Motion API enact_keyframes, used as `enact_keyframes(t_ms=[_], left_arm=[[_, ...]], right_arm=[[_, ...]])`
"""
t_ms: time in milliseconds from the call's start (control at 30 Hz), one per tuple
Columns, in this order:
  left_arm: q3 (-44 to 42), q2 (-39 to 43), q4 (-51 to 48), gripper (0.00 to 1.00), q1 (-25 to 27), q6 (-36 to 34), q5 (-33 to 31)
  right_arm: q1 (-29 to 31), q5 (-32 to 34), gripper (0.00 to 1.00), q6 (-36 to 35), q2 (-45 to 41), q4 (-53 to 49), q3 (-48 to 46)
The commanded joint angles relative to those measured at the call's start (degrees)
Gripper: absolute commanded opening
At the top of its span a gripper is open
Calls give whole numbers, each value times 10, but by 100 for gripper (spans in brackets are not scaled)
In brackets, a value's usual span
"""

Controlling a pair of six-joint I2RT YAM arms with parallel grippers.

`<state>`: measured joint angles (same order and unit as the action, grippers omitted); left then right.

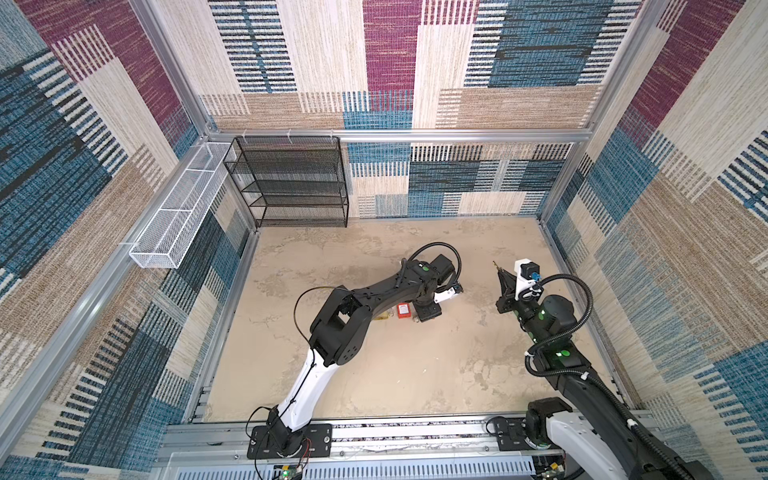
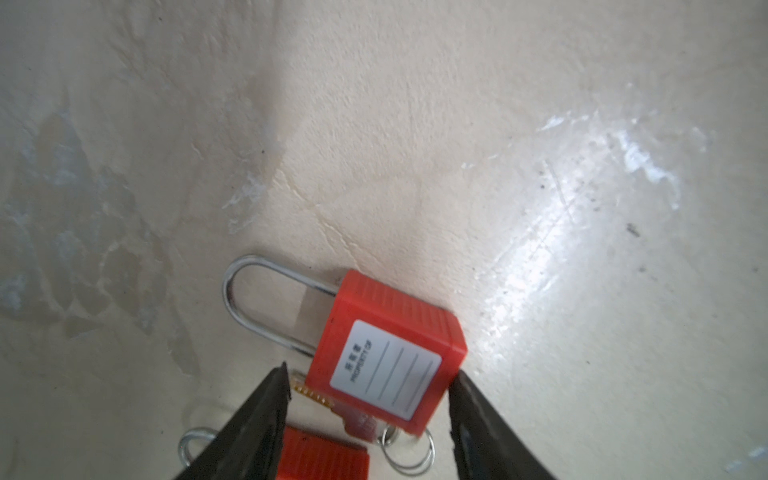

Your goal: Lock with the key

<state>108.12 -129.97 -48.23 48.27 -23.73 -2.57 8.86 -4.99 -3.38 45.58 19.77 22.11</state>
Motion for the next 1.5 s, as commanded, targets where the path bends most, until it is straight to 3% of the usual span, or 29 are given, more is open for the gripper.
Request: enact_keyframes(t_ms=[0,267,467,800,1033,1300,1467], left_arm=[[-11,17,21,63,0,17,8],[-72,82,71,63,0,29,20],[-166,165,149,63,-1,53,28],[-305,295,194,63,-2,92,28],[-376,350,215,63,-2,112,25],[-416,378,231,63,-3,125,18],[-421,386,219,62,-3,131,11]], right_arm=[[-1,-1,0,-6,-3,11,2],[-1,-9,0,26,-7,-8,16],[-1,-23,0,63,-11,-32,17],[-1,-64,0,242,-16,-71,-7],[4,-95,0,391,37,-62,-40],[50,-92,0,450,126,-1,-51],[97,-85,0,515,200,91,-60]])
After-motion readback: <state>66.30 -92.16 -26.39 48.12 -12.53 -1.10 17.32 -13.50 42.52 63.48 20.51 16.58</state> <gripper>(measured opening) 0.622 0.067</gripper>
